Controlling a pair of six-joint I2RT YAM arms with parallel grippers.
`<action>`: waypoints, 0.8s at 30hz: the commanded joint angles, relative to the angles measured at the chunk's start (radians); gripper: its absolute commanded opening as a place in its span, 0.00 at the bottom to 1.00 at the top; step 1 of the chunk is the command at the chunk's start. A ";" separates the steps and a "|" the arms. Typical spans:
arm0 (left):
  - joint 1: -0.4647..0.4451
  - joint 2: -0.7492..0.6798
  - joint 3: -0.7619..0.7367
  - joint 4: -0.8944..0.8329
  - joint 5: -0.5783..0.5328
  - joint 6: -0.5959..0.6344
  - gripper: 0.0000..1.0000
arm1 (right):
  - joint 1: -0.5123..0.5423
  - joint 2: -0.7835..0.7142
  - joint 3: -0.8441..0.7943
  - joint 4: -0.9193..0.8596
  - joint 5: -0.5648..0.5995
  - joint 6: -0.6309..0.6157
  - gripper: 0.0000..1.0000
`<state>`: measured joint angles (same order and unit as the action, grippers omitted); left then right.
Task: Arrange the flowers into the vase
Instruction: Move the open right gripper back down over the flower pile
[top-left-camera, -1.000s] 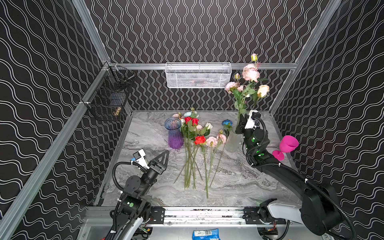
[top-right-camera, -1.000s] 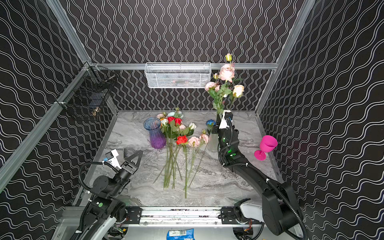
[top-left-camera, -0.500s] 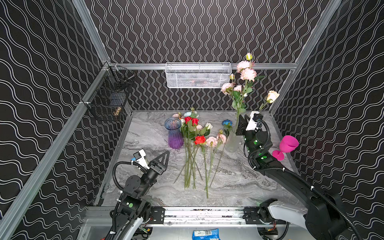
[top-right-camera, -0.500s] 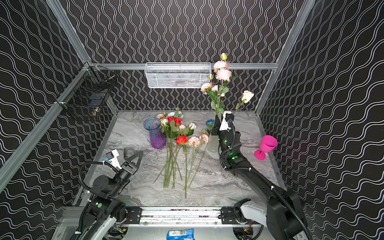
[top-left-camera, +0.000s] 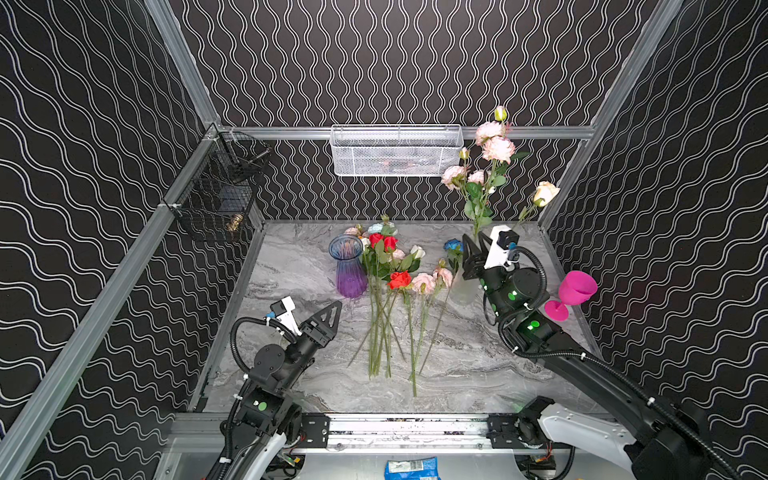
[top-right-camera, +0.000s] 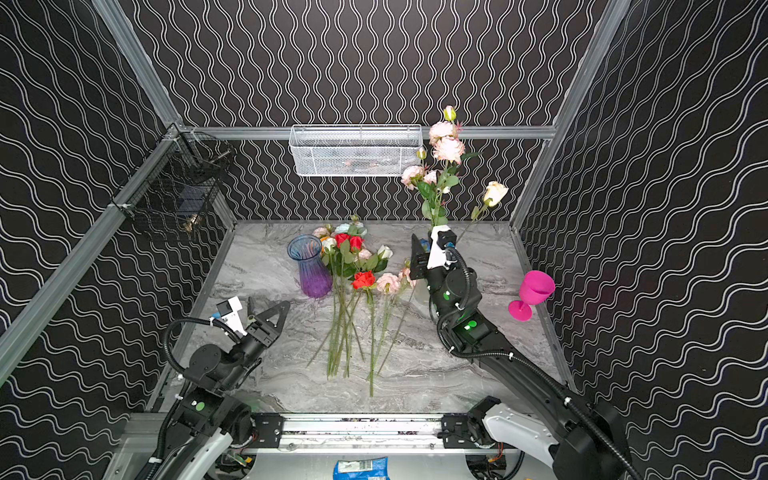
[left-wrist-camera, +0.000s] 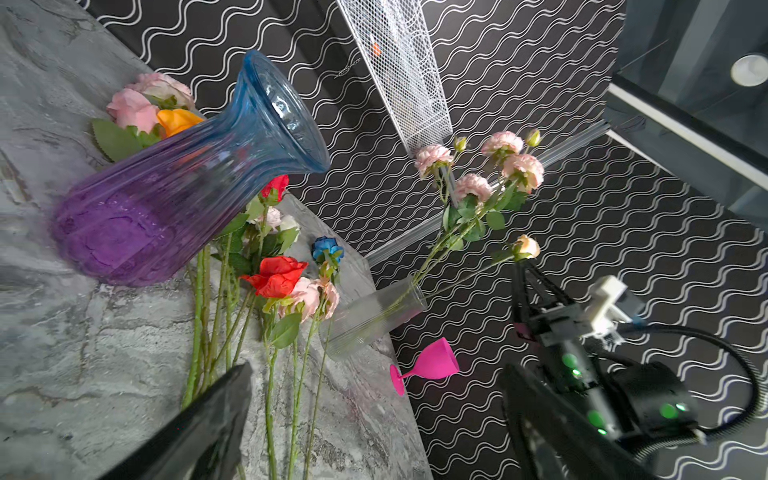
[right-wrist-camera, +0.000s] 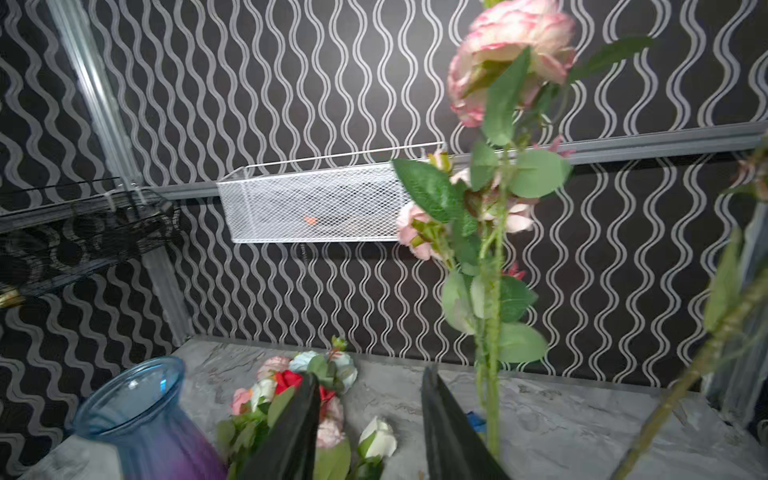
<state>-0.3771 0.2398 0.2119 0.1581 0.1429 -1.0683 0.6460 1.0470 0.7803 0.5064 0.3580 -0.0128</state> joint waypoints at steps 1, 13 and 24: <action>0.000 0.036 0.023 -0.076 0.031 0.053 0.93 | 0.073 -0.013 0.027 -0.188 0.067 0.024 0.42; -0.015 0.318 0.004 -0.056 0.130 0.056 0.85 | 0.149 0.312 0.137 -0.705 -0.026 0.443 0.40; -0.112 0.428 0.007 -0.018 0.102 0.080 0.80 | 0.146 0.647 0.239 -0.828 -0.144 0.591 0.58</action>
<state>-0.4763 0.6724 0.2050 0.1257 0.2665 -1.0168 0.7918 1.6749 1.0119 -0.3000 0.2413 0.5102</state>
